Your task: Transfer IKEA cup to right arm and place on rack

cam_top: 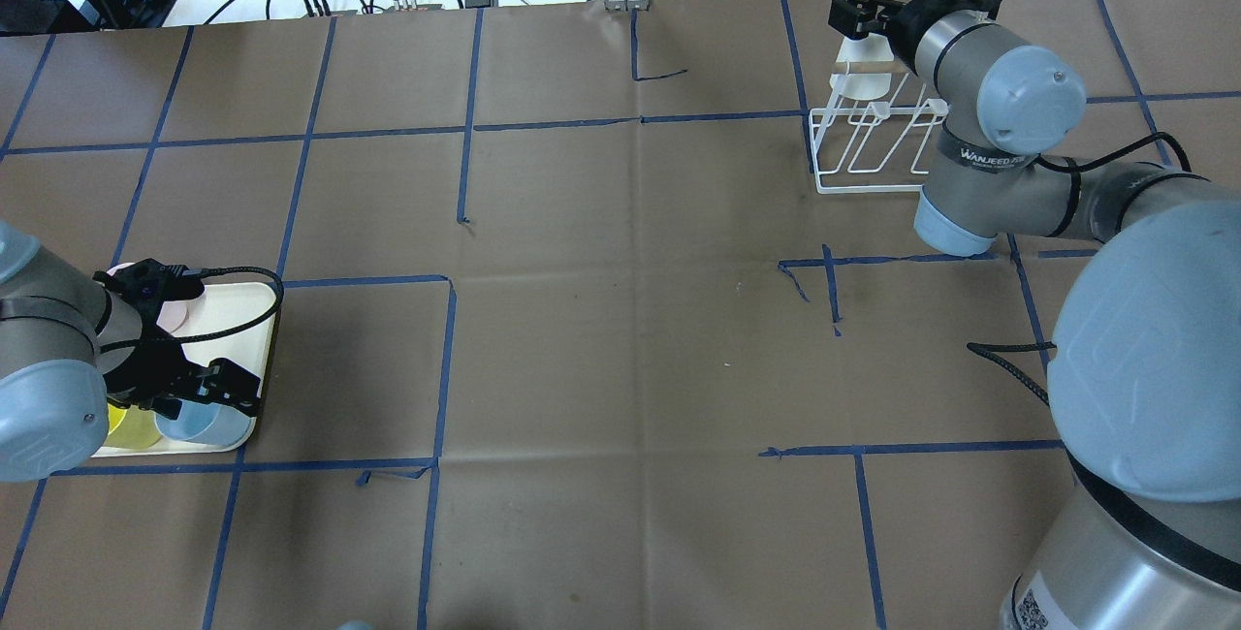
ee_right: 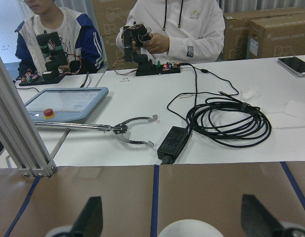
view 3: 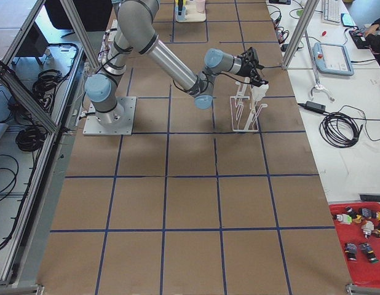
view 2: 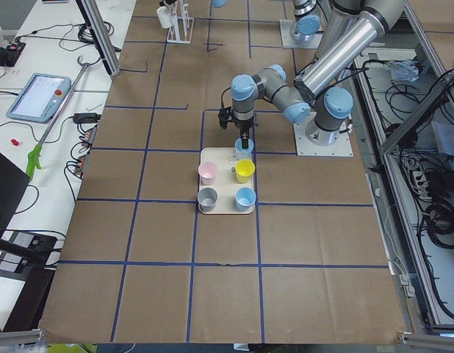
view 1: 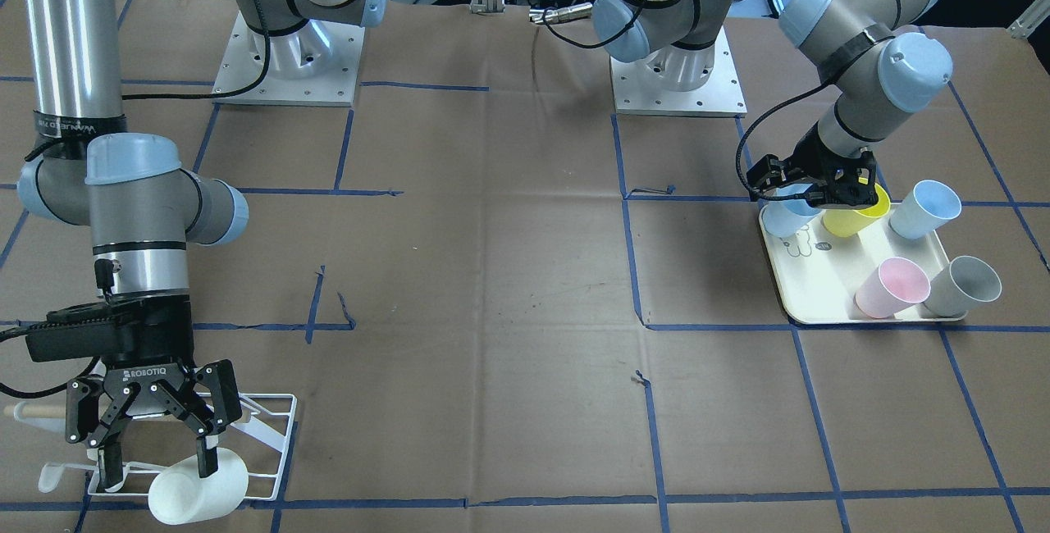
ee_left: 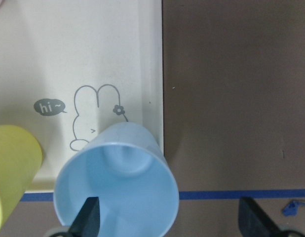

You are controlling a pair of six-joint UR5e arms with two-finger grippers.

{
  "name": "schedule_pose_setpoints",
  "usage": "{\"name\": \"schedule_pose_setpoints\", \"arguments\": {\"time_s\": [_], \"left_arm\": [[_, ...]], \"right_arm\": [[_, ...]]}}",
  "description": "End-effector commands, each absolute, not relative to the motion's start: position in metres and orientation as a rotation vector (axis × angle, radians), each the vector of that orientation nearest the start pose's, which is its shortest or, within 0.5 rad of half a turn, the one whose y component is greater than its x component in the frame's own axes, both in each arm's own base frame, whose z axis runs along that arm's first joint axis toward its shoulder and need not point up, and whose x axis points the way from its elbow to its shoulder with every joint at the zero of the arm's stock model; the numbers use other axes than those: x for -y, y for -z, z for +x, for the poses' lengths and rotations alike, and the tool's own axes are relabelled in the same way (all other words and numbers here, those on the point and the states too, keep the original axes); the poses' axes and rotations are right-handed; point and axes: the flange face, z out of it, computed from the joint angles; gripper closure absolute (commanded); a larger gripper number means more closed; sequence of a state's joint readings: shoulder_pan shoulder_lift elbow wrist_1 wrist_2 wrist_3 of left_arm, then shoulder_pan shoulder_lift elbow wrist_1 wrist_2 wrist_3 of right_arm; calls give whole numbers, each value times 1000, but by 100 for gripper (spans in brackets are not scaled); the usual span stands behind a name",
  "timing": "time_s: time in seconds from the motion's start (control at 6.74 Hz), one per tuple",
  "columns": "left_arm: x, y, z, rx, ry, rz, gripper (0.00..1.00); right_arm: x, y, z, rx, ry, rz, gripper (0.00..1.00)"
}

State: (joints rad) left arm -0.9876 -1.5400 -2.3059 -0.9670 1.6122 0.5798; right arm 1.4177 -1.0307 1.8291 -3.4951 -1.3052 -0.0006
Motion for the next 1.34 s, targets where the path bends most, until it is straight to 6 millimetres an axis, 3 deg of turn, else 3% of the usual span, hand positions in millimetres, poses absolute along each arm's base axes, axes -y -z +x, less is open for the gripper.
{"name": "schedule_pose_setpoints", "arguments": {"time_s": [0.0, 0.15, 0.3, 0.45, 0.59, 0.74, 0.89, 1.19], "left_arm": [[381, -204, 98, -3141, -145, 5, 1], [383, -210, 99, -3131, -124, 12, 9], [384, -213, 100, -3125, -108, 14, 28], [384, -214, 101, -3122, -105, 9, 58], [384, -217, 101, -3118, -95, 6, 77], [385, -221, 101, -3111, -82, 6, 91], [386, -232, 101, -3101, -56, 5, 100], [395, -273, 102, -3104, -34, -26, 100]], "right_arm": [[623, -349, 85, -2450, 1700, -67, 0], [611, -377, 100, -2402, 1747, -104, 0], [599, -399, 104, -2372, 1785, -111, 0], [586, -414, 111, -2345, 1806, -124, 0], [571, -404, 128, -2315, 1725, -55, 0], [553, -400, 134, -2246, 1598, 161, 0], [534, -399, 140, -2172, 1479, 353, 0], [507, -388, 173, -2016, 1215, 528, 0]]}}
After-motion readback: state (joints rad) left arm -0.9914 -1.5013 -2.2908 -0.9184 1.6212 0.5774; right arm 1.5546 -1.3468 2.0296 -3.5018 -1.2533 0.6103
